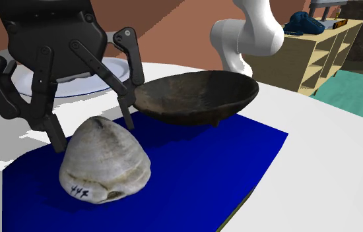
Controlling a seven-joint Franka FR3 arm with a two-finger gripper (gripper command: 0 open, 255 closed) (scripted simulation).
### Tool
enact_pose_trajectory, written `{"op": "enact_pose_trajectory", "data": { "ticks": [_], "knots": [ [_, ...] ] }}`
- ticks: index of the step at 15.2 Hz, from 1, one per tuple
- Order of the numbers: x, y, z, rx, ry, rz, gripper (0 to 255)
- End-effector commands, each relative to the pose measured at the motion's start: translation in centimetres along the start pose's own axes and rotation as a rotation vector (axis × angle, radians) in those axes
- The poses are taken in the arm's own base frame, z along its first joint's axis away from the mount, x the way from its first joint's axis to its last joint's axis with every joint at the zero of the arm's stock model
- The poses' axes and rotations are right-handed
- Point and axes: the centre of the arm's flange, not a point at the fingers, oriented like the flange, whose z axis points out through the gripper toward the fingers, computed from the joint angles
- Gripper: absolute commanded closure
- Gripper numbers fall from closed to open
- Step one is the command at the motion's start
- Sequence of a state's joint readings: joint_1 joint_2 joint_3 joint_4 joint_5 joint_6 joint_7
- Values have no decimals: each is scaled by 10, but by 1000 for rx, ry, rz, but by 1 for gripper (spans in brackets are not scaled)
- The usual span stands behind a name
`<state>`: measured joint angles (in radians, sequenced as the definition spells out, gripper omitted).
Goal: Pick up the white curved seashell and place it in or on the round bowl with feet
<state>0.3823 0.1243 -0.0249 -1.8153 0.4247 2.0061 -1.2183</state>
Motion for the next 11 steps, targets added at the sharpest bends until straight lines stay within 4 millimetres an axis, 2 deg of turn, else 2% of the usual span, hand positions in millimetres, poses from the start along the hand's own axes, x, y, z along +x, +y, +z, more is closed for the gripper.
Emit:
{"op": "enact_pose_trajectory", "data": {
  "ticks": [1,7,11],
  "knots": [
    [-1,0,1,3,-2,1,255],
    [-1,0,2,3,-2,1,255],
    [6,-2,-18,3,-2,1,255]
  ]
}}
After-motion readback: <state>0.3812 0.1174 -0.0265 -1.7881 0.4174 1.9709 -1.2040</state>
